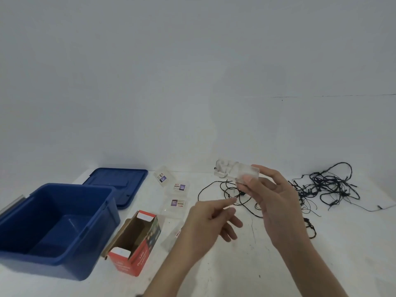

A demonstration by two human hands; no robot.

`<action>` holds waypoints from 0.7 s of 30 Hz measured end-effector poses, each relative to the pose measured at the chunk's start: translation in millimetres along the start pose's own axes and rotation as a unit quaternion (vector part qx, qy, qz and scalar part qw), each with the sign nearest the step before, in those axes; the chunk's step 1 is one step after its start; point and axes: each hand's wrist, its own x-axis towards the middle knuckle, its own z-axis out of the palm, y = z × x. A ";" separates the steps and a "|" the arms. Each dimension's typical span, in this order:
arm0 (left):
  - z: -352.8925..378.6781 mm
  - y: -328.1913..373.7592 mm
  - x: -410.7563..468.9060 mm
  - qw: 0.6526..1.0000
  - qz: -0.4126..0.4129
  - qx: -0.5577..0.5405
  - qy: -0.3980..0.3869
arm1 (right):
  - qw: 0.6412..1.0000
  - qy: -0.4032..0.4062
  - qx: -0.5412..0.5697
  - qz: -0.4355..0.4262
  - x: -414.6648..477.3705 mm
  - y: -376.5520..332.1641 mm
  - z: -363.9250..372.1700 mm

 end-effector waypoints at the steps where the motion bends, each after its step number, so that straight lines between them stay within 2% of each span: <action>1: 2.5 -1.1 -1.8 0.998 0.005 0.055 0.002 | 1.000 0.008 -0.022 -0.015 0.6 0.6 0.1; 4: 6.2 0.9 -10.5 0.961 0.068 0.267 0.016 | 0.993 0.032 -0.090 -0.062 3.4 3.5 -1.4; 7: 4.4 14.0 -19.2 0.883 0.137 0.445 0.059 | 0.984 0.035 -0.148 -0.097 5.8 8.7 -5.9; 10: -4.1 24.0 -16.4 0.808 0.247 0.524 0.107 | 0.981 0.008 -0.172 -0.088 5.3 11.1 -10.0; 12: -11.7 29.2 -9.6 0.783 0.315 0.523 0.119 | 0.981 -0.033 -0.179 -0.065 3.7 10.5 -11.4; 17: -31.3 50.2 15.0 0.815 0.287 0.496 0.087 | 0.973 -0.154 -0.173 -0.008 -3.0 7.9 -14.4; 18: -34.6 51.0 21.1 0.836 0.273 0.470 0.071 | 0.971 -0.178 -0.160 0.004 -4.0 7.6 -14.9; 21: -45.8 50.8 32.5 0.938 0.185 0.292 -0.001 | 0.966 -0.227 -0.123 0.036 -3.3 7.7 -17.7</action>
